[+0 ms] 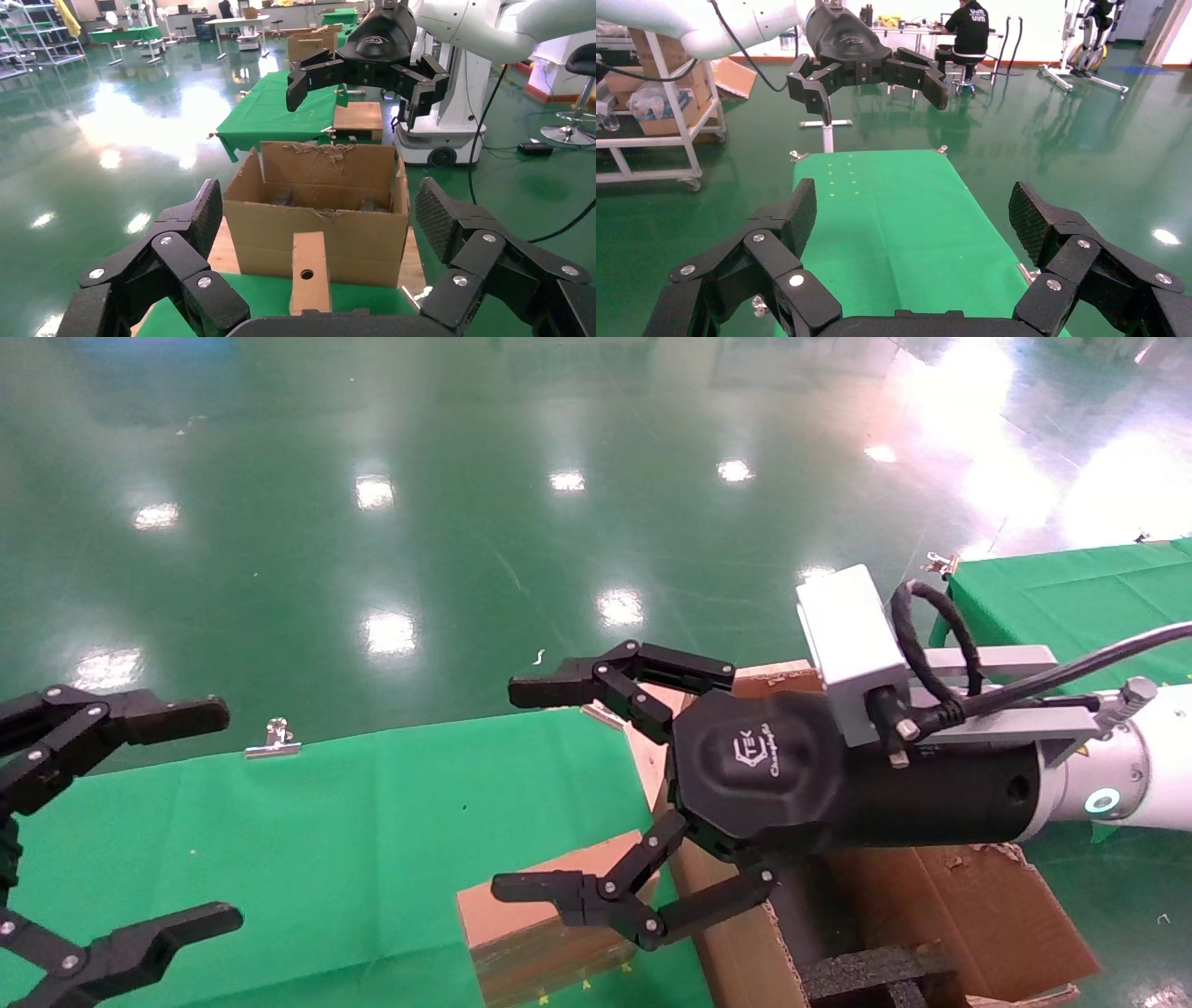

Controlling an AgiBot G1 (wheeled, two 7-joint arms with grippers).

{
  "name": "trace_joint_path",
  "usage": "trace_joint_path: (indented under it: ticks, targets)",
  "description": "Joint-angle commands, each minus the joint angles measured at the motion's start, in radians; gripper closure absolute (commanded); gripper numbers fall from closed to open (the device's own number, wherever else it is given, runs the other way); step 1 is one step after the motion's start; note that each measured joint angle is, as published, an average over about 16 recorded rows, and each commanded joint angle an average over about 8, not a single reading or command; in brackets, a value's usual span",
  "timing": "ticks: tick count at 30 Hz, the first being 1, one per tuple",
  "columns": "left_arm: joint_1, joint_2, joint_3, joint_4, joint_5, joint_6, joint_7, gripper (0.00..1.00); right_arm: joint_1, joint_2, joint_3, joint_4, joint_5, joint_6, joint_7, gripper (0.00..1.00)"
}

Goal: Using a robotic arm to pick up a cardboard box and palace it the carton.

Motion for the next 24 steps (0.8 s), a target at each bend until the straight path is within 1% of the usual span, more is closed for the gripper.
trace_joint_path:
  ticks: [1,5,9,15,24]
  targets:
    - [0.0,0.0,0.0,0.0,0.0,0.0,0.0,1.0,0.0,0.0,0.001,0.001,0.002,-0.001,-0.001,0.0]
    - [0.0,0.0,0.0,0.0,0.0,0.0,0.0,1.0,0.001,0.0,-0.008,-0.001,-0.017,0.006,0.005,0.0]
    - [0.0,0.0,0.0,0.0,0.0,0.0,0.0,1.0,0.02,-0.008,-0.04,-0.003,-0.082,0.013,0.018,0.0]
    - [0.0,0.0,0.0,0.0,0.0,0.0,0.0,1.0,0.09,-0.049,-0.124,-0.033,-0.243,-0.001,0.039,0.0]
    - [0.0,0.0,0.0,0.0,0.0,0.0,0.0,1.0,0.222,-0.159,-0.257,-0.156,-0.485,-0.048,0.026,0.0]
